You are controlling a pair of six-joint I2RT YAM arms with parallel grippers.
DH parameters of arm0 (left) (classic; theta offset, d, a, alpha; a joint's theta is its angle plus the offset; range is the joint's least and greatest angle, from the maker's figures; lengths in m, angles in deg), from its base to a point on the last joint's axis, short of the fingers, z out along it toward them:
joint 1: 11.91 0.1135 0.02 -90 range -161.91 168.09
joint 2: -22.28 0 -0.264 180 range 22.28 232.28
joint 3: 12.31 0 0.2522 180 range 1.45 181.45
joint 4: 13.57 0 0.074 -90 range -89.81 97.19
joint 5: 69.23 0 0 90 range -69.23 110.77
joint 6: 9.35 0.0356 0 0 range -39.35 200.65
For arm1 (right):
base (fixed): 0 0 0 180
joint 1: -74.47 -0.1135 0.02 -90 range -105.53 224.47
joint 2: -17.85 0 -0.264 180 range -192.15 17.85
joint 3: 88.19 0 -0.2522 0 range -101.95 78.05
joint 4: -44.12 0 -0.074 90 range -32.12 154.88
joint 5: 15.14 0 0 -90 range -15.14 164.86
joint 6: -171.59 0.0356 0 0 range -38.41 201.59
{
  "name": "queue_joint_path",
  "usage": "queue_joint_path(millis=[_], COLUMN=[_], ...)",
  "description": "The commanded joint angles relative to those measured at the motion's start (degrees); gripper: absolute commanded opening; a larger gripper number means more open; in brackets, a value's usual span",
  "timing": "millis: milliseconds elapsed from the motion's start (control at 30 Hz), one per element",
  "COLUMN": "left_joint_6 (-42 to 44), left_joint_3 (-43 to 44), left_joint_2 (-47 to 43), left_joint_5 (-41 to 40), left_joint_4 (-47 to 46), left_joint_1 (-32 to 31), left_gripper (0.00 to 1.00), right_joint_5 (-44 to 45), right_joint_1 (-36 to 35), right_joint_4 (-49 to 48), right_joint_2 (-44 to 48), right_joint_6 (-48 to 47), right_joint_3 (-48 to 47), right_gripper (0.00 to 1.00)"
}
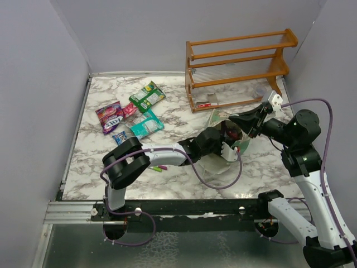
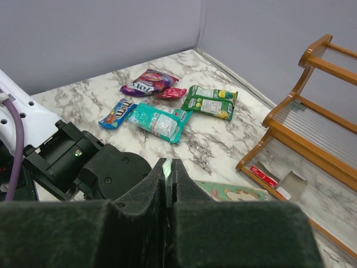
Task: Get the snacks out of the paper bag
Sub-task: Take out the snack from the paper bag.
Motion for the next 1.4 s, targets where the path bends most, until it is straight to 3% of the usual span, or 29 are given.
queue_joint_path(millis=[0, 400, 1000, 1267, 1367], left_joint_6=[0.22, -11.3, -17.67, -21.42, -26.18], left_joint_3=[-1.34, -7.73, -7.74, -7.26, -6.59], left_joint_2=[-2.67, -17.15, -34.37, -41.01, -43.52], left_joint_5=[-0.75, 4.19, 9.53, 11.24, 7.82], left_joint_4=[-3.77, -2.2, 4.79, 1.13, -2.84], left_joint_1=[0.31, -0.14, -3.71, -4.24, -4.23], left_gripper=[0.0, 0.0, 0.0, 0.0, 0.0], right_joint_5=[-1.34, 3.92, 5.65, 10.4, 14.03], right_joint_1=[-0.21, -0.21, -0.21, -0.21, -0.21], right_joint_4=[-3.45, -3.14, -2.05, -0.1, 1.35], right_joint_2=[1.42, 2.45, 2.73, 0.68, 0.61], right_joint_6=[0.91, 0.99, 1.08, 1.22, 1.19], right_joint_3=[-4.16, -3.49, -2.43, -3.81, -4.17], right_gripper=[0.02, 0.02, 0.02, 0.02, 0.02])
